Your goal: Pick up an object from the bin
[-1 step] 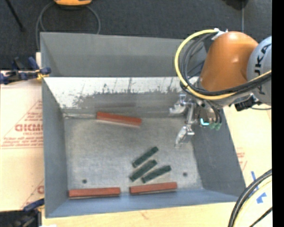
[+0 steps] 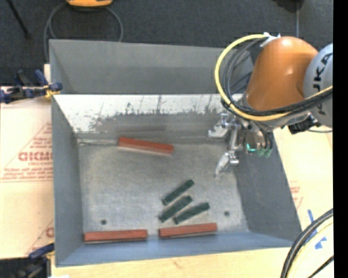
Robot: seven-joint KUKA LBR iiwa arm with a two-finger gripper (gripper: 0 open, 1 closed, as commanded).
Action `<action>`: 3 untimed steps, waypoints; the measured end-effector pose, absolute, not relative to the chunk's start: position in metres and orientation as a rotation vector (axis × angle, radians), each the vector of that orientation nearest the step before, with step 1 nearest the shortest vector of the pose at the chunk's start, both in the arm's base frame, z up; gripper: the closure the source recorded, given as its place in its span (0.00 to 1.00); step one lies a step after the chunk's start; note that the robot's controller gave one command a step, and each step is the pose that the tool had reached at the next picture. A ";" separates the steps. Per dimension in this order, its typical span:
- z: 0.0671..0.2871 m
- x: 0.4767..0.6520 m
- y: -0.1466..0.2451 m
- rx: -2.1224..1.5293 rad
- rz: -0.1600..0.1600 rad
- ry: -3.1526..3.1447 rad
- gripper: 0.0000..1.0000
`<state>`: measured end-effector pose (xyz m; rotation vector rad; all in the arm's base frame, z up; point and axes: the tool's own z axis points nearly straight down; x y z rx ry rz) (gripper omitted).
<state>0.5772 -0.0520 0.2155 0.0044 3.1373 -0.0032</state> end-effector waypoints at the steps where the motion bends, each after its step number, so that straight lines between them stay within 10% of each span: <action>1: 0.172 0.563 -0.049 -0.057 -0.004 3.130 0.00; 2: 0.086 0.571 -0.014 -0.109 -0.016 3.143 1.00; 3: 0.086 0.571 -0.014 -0.110 -0.017 3.143 1.00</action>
Offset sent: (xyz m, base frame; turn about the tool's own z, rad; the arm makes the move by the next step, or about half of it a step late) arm -0.0125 0.0459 -0.1455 -0.0700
